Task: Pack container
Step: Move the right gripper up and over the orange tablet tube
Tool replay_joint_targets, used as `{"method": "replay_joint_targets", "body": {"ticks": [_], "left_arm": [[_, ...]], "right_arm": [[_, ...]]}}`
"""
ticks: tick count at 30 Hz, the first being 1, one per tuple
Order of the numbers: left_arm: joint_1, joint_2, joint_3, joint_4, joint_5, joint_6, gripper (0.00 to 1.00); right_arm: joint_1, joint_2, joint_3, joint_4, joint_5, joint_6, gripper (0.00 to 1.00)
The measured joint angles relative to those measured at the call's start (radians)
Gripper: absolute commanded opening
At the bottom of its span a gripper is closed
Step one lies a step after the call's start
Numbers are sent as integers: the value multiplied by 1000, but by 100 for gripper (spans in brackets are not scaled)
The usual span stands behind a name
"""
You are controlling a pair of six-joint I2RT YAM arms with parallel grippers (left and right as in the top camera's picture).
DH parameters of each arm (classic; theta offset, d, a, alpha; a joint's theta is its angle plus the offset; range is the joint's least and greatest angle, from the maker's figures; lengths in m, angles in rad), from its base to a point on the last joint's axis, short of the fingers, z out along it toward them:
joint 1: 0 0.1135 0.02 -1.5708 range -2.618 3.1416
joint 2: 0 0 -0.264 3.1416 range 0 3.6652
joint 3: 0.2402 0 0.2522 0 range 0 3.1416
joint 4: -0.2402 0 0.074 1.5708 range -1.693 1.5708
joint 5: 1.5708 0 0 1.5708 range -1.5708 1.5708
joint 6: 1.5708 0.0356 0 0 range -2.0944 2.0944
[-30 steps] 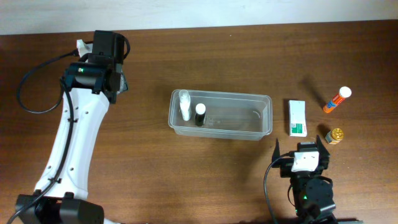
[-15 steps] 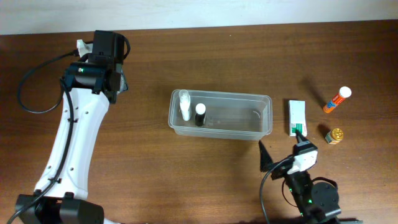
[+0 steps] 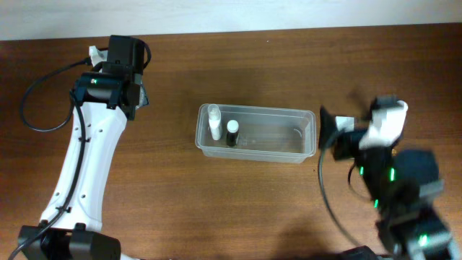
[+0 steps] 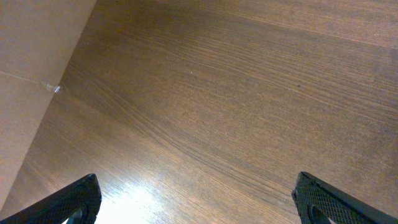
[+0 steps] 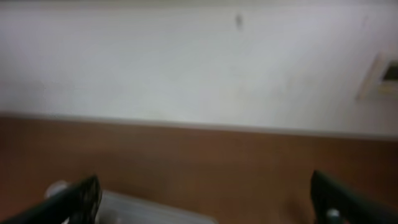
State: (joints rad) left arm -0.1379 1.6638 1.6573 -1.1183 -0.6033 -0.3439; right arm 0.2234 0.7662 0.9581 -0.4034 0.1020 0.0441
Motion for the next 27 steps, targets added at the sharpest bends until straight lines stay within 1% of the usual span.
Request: {"method": "replay_joint_targets", "body": {"ticks": [3,8,11,13,16,20,24,27], "left_arm": [[0,0,0,0,0,0,99],[0,0,2,0,0,0,99],[0,0,2,-1,0,0,99],[0,0,2,0,0,0,99],[0,0,2,0,0,0,100],[0,0,2,0,0,0,99],[0,0,2,0,0,0,99],[0,0,2,0,0,0,99]], "right_arm": [[-48,190,249,-231,-1,8,98],[-205,471,658,-612,-13,53,98],[-322,605,845,-786,-55,64,98],[-408,682,929,-862,-102,69,98],[-522,774,978,-911,-167,77,98],[-624,856,982,-925,-206,83,98],[-683,903,982,-940,-222,60,98],[-695,927,982,-940,-226,-14,98]]}}
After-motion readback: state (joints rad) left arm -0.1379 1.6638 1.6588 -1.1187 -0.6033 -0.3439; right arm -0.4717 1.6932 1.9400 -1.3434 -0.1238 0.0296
